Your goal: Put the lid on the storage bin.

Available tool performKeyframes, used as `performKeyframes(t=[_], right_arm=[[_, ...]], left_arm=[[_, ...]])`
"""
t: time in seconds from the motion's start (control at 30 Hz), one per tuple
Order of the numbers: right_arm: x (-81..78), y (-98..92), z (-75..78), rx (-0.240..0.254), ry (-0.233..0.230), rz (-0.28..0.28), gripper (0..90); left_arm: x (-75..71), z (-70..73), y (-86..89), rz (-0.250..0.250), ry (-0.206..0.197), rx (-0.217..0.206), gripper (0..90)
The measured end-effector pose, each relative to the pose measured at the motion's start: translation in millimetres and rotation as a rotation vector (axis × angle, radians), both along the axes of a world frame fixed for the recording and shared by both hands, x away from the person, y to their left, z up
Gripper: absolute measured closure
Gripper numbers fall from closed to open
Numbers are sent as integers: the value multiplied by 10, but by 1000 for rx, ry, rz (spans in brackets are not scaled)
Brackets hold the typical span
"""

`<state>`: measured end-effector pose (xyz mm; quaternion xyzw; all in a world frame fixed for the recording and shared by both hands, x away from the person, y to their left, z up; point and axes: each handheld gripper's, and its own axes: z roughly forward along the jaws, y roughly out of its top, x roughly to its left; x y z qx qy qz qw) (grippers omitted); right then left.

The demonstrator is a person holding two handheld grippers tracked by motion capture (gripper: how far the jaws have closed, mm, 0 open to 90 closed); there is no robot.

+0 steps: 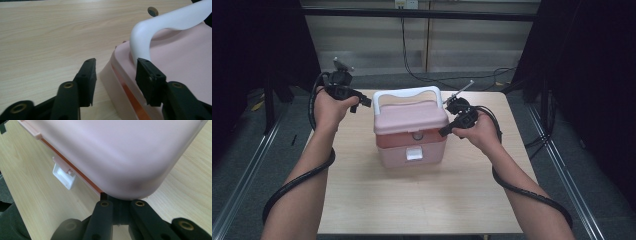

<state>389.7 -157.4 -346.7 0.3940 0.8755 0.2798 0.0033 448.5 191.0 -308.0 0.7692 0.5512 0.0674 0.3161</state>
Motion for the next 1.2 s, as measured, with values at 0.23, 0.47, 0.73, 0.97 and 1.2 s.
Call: performKeyframes(t=[0.23, 0.47, 0.73, 0.97, 1.2], right_arm=[[-15, 1, -10, 0, -6, 5, 900], [-26, -2, -47, -4, -14, 10, 900], [-40, -6, -46, -6, -27, 7, 890], [-49, -4, -44, -5, -27, 13, 878], [-74, 10, -52, -10, -35, 18, 839]], left_arm=[[-71, -154, 112, -16, -21, -20, 363], [-149, -350, 213, -23, -28, -26, 326], [-257, -648, 288, -52, -43, -36, 267], [-362, -865, 311, -76, -39, -23, 243], [-465, -1027, 318, -94, -37, -26, 244]])
